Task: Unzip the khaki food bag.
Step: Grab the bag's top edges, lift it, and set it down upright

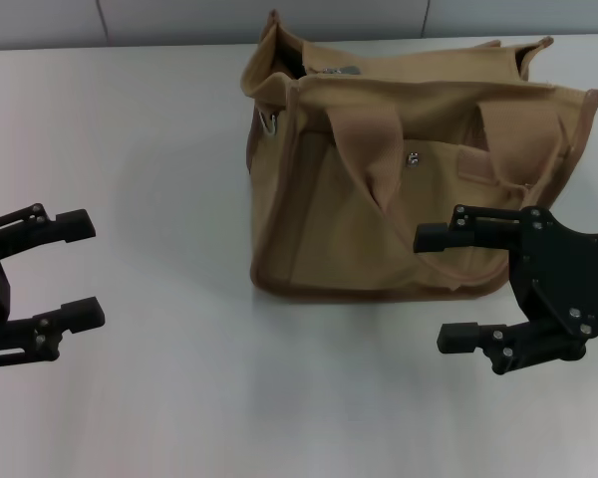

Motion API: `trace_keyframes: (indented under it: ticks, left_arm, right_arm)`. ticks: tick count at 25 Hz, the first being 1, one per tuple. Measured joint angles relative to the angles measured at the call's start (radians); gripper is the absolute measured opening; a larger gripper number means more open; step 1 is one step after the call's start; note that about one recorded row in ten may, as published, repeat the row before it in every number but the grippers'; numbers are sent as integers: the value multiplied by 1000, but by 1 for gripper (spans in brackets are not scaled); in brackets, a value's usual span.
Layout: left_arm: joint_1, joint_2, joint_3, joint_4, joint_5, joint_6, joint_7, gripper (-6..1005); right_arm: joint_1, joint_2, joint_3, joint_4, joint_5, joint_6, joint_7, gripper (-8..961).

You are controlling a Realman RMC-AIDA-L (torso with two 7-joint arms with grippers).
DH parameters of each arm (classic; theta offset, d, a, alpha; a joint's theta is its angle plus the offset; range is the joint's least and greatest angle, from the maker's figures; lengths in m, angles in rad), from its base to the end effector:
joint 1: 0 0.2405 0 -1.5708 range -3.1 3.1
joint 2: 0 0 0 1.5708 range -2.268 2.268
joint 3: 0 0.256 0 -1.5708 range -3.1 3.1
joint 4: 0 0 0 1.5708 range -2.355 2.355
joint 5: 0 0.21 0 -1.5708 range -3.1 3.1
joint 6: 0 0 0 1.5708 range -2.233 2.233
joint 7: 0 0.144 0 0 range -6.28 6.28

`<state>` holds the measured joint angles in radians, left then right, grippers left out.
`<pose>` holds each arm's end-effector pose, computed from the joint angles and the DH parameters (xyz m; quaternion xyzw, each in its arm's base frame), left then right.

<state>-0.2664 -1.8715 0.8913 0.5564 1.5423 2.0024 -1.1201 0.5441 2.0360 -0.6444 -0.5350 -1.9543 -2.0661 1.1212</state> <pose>-0.2985 0.2329 0.0798 -0.9117 -0.1055 -0.3870 0.0888 0.2315 0.2719 0.0195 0.9220 -0.0510 -0.3817 0.0400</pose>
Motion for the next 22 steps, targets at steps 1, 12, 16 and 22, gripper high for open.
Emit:
trace_keyframes:
  ticks: [1, 12, 16, 22]
  left_arm:
    - [-2, 0, 1, 0, 3, 0, -1, 719]
    - [-14, -4, 1, 2, 12, -1, -35, 824]
    - [-14, -7, -1, 2, 12, -6, -39, 811]
    - [-29, -60, -48, 2, 8, -140, -63, 791]
  right_arm:
    - [0, 0, 0, 1, 0, 0, 0, 853]
    - [-5, 1, 2, -2, 4, -4, 29, 852]
    - [-9, 2, 6, -2, 4, -3, 29, 852]
    - [-45, 12, 128, 6, 6, 37, 21, 851]
